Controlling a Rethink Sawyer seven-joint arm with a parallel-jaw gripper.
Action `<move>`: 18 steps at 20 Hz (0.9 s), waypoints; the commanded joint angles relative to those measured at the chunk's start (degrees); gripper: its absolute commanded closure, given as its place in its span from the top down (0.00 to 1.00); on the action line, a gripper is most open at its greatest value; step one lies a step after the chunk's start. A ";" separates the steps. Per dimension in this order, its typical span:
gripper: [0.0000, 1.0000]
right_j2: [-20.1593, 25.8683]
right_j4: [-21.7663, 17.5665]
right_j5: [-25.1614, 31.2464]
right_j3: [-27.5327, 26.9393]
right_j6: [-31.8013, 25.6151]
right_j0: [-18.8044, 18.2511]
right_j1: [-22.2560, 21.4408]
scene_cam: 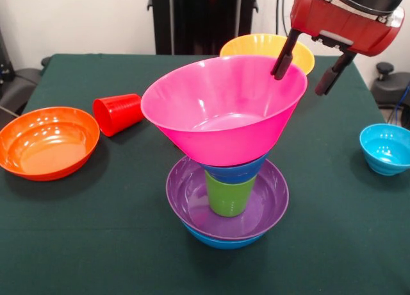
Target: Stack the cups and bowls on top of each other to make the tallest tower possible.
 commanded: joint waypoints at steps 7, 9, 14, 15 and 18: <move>1.00 3.55 -1.23 4.07 -0.60 -1.83 0.10 0.04; 1.00 3.46 -1.39 5.73 -1.83 -2.64 0.02 -0.06; 1.00 3.12 -2.04 11.04 -6.91 -4.82 -0.23 0.45; 1.00 3.19 -1.99 11.33 -7.21 -5.01 -0.33 0.45; 1.00 3.24 -2.02 11.69 -7.56 -5.45 -0.54 0.18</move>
